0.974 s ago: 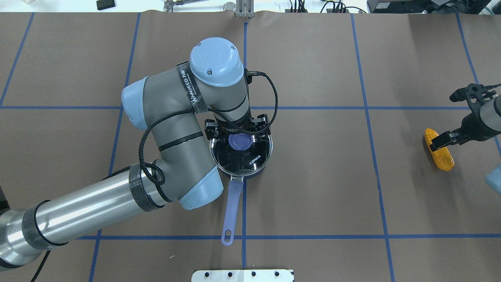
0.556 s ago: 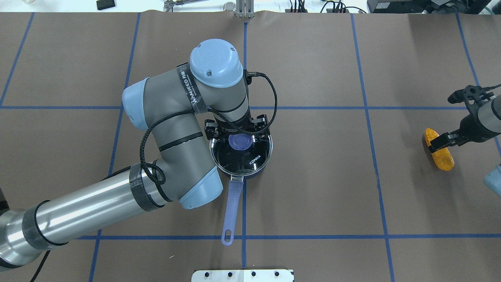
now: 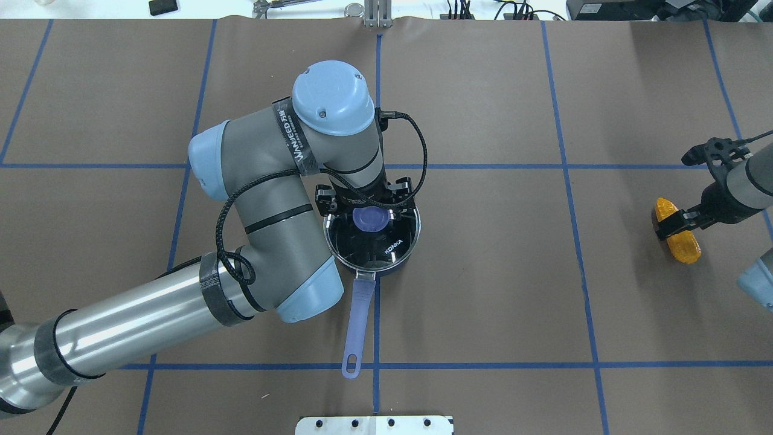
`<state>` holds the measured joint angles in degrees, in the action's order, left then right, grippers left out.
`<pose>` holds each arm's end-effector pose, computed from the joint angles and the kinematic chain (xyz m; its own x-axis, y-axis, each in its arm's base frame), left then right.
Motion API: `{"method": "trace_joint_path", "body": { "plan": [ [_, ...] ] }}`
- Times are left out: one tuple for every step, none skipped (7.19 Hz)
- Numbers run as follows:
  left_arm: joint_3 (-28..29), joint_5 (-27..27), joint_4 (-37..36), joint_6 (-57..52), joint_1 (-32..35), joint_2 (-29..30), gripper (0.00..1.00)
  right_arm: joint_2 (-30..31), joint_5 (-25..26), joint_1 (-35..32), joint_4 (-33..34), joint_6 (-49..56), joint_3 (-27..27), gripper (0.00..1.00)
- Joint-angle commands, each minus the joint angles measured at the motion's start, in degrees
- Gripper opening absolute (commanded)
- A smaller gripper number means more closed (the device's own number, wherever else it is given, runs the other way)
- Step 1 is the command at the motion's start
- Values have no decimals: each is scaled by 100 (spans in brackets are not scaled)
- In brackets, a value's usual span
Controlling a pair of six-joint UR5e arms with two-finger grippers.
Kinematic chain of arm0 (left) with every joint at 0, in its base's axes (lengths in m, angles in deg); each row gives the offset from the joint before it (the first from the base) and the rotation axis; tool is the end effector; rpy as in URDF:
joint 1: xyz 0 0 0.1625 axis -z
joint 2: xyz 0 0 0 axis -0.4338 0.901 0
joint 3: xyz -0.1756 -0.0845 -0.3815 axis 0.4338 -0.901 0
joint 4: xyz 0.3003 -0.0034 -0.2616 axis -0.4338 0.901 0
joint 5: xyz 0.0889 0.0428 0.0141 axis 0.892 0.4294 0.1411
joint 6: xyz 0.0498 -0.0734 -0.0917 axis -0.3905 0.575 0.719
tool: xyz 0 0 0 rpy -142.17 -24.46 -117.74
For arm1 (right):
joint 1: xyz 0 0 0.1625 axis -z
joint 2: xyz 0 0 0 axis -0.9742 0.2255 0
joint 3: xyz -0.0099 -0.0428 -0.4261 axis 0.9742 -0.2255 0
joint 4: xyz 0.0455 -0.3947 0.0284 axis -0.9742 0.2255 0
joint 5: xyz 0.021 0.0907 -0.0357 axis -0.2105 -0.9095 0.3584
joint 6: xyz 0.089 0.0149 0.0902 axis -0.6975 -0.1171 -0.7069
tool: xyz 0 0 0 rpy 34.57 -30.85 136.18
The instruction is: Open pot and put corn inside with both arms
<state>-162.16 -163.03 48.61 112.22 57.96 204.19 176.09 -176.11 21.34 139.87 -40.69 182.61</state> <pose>0.5716 -0.4510 0.1463 0.6130 -0.0335 -0.7894 -0.0017 0.9990 -0.0437 -0.2322 -0.4400 0.6251 0.6908 -0.2455 0.6801 0.2132 0.9679 0.1328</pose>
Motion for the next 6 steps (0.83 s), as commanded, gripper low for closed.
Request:
{"method": "trace_joint_path", "body": {
  "plan": [
    [-8,-9,0,-1,0,0,95,-66,68,61,0,18,-12,58],
    [-8,-18,0,-1,0,0,95,-66,68,52,0,18,-3,43],
    [-8,-18,0,-1,0,0,95,-48,51,43,0,27,6,40],
    [-8,-18,0,-1,0,-9,95,-5,50,43,0,140,-3,32],
    [-8,-18,0,-1,0,-9,95,22,42,26,0,297,-3,29],
    [-17,-18,0,-1,0,0,95,22,42,26,0,325,-3,26]
  ]
}}
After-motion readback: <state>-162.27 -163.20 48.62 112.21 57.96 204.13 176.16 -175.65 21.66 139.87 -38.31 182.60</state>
